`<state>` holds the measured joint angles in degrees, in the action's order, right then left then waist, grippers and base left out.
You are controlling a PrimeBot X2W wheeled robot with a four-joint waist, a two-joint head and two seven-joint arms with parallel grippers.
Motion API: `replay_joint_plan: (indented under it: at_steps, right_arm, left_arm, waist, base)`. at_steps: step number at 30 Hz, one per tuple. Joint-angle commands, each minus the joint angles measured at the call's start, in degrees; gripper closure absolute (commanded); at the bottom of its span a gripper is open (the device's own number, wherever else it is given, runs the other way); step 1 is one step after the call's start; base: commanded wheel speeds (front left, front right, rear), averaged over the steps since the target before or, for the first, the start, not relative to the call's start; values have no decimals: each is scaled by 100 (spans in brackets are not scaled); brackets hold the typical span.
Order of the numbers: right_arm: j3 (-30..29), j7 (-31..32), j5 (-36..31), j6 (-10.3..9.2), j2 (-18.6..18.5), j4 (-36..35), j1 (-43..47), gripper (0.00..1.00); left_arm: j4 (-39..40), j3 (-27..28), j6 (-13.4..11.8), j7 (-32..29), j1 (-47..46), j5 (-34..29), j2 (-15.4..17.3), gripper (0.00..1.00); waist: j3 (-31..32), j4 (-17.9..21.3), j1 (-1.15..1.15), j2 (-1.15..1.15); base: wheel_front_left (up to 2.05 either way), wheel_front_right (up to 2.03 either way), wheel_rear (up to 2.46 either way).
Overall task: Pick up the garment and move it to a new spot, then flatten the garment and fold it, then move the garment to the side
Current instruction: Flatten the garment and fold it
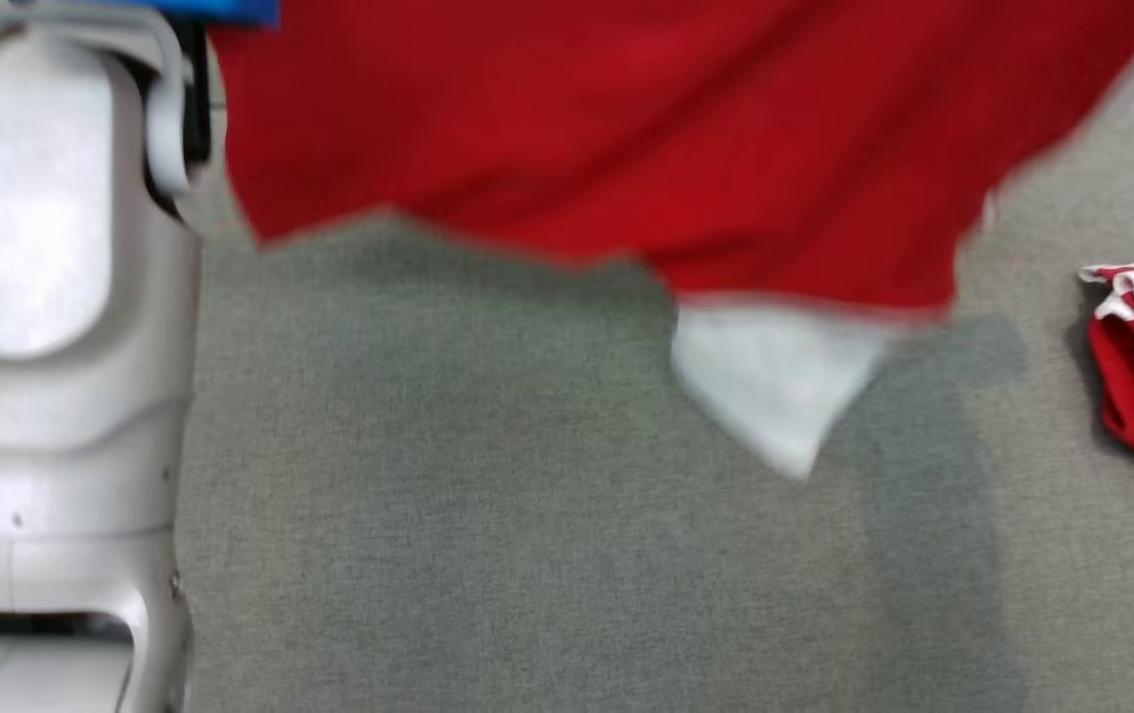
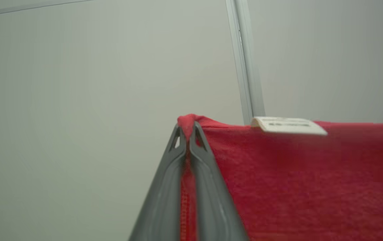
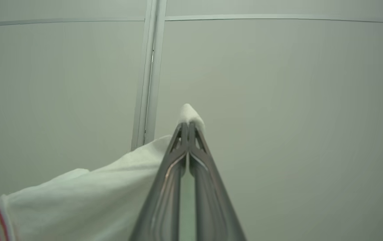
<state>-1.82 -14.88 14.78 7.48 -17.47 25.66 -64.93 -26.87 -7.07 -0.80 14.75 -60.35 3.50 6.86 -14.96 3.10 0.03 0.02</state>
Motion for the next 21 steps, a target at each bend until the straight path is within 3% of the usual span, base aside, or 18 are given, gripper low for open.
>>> replay_joint_plan:
  at_steps: [1, 4, 8, 13, 21]
  right_arm:
    - [-161, -36, -138, 2, -38, 19, -371, 100]
    - [-410, -31, -381, 1, 29, 62, -726, 100]
    - [-627, -32, -322, 1, 89, -2, -724, 100]
    - [-560, -33, 126, 1, 159, -207, 248, 100]
    - [-404, -33, 862, 2, 459, -614, 2718, 100]
  left_arm:
    - [-118, 38, -90, 36, -295, -20, -28, 100]
    - [-157, 171, -217, 44, -618, 74, -110, 100]
    - [-361, 162, -164, 42, -542, 87, -165, 100]
    - [-391, 239, -141, 44, 321, 246, -280, 100]
    - [-367, 151, -54, 45, 2415, 536, -388, 100]
  waist:
    - [-222, -140, -3, -2]
    - [-391, -105, -3, -2]
    - [-597, -26, -3, -2]
    - [-742, 94, -3, -2]
    - [-631, 284, -3, -2]
  base:
    - [0, 0, 0]
    - [0, 0, 0]
    - [0, 0, 0]
    - [0, 0, 0]
    - [0, 0, 0]
